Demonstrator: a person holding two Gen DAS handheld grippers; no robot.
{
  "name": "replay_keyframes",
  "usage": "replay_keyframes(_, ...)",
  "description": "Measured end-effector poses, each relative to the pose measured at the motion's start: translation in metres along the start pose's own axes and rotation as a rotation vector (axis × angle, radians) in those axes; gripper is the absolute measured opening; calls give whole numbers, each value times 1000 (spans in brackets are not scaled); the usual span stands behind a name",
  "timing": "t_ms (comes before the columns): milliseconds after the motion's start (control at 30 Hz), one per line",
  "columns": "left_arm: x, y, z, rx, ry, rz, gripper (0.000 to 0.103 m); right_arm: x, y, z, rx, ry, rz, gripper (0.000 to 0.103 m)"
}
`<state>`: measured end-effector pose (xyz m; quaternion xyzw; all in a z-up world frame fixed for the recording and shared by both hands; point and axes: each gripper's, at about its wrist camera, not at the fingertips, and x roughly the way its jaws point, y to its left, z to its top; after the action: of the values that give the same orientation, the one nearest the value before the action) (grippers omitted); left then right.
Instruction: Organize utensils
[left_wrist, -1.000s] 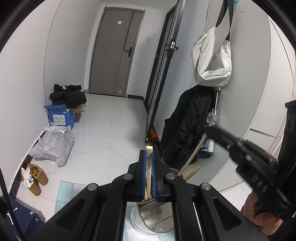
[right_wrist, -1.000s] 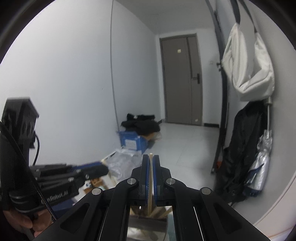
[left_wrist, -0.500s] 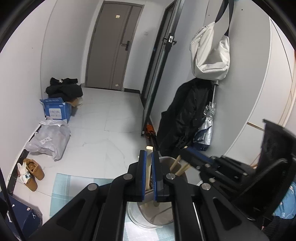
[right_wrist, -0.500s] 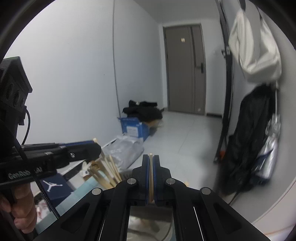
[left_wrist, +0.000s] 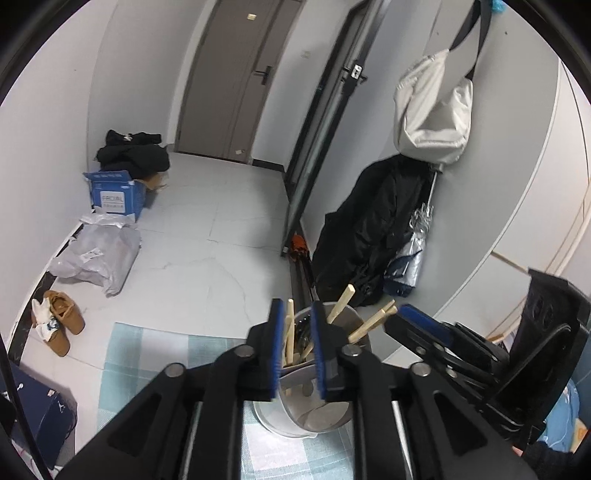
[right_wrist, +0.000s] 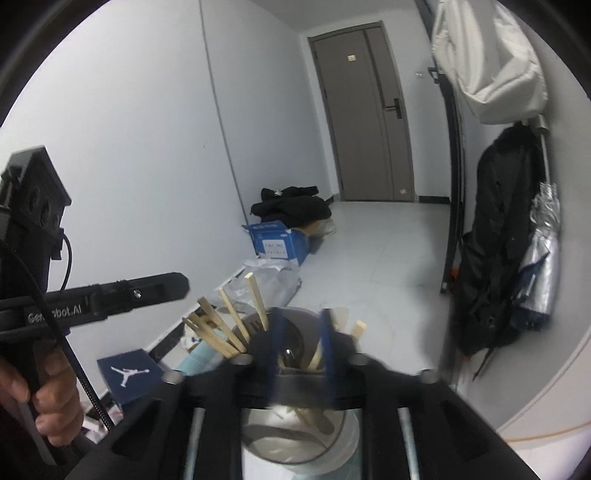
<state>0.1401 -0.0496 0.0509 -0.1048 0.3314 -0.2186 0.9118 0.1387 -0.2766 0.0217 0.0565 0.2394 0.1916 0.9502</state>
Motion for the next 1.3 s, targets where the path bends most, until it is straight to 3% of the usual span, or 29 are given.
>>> replay_keyframes(67, -12, -2, 0, -5, -19, 22, 36, -12, -2, 0, 20, -21, 5, 35)
replay_keyframes(200, -36, -13, -3, 15, -63, 74, 48, -39, 2, 2, 35, -50, -6, 43)
replay_keyframes(367, -69, -21, -12, 3, -141, 129, 80, -76, 13, 1, 38, -106, -27, 65)
replay_keyframes(500, -84, -26, -19, -5, -176, 168, 89, -104, 25, -5, 34, -158, -57, 80)
replay_keyframes(633, -97, -34, -30, 19, -225, 245, 102, -125, 34, -14, 27, -186, -71, 86)
replay_keyframes(1033, -118, -39, -70, 49, -288, 291, 102, -163, 51, -50, 18, -246, -115, 103)
replay_keyframes(1300, -116, -40, -91, 52, -305, 320, 102, -164, 52, -65, 14, -232, -124, 103)
